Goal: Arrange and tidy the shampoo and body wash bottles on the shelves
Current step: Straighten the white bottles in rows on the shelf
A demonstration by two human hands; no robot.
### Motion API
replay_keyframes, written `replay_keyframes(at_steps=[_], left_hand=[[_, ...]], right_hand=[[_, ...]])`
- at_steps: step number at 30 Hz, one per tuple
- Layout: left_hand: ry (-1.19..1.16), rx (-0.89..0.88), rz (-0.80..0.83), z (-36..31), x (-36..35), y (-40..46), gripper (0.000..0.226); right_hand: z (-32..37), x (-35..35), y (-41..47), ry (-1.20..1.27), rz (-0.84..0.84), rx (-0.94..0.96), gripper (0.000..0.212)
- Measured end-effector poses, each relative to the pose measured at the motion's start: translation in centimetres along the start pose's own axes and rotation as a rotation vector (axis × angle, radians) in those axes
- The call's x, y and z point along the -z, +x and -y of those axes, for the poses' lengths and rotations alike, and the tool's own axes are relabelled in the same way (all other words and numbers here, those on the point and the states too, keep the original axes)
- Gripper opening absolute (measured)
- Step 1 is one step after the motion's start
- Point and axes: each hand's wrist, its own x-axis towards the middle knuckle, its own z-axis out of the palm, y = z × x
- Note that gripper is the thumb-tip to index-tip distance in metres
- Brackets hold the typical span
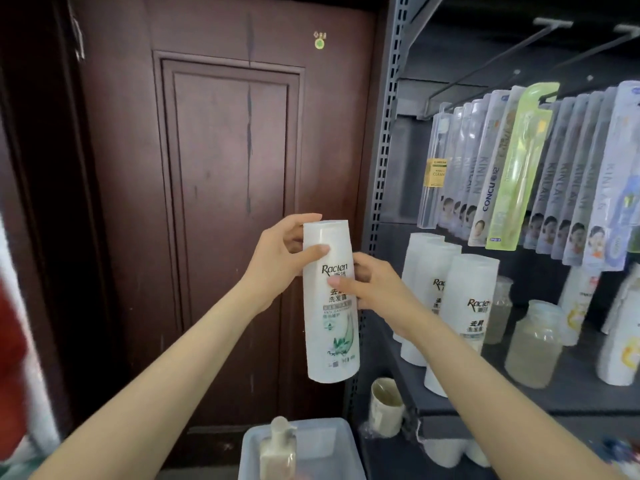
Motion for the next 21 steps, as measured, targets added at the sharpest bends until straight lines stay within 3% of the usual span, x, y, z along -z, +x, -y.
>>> replay_keyframes(at_steps=[8, 16, 21], left_hand=[[0.007, 0.118, 0.023, 0.7, 2.2, -4.4, 0.052], [0.288, 0.257, 0.198, 3.6, 2.0, -9.4, 0.083], [0.161, 0.279, 0.194, 3.6, 2.7, -9.8, 0.080]], right_hand=[[-0.7, -3.9, -1.5, 0.171, -0.089, -0.050, 0.031], [-1.0, -5.3, -1.5, 0.381, -0.274, -0.191, 0.033], [-0.9, -5.1, -2.1, 0.372, -0.161, -0.151, 0.028]])
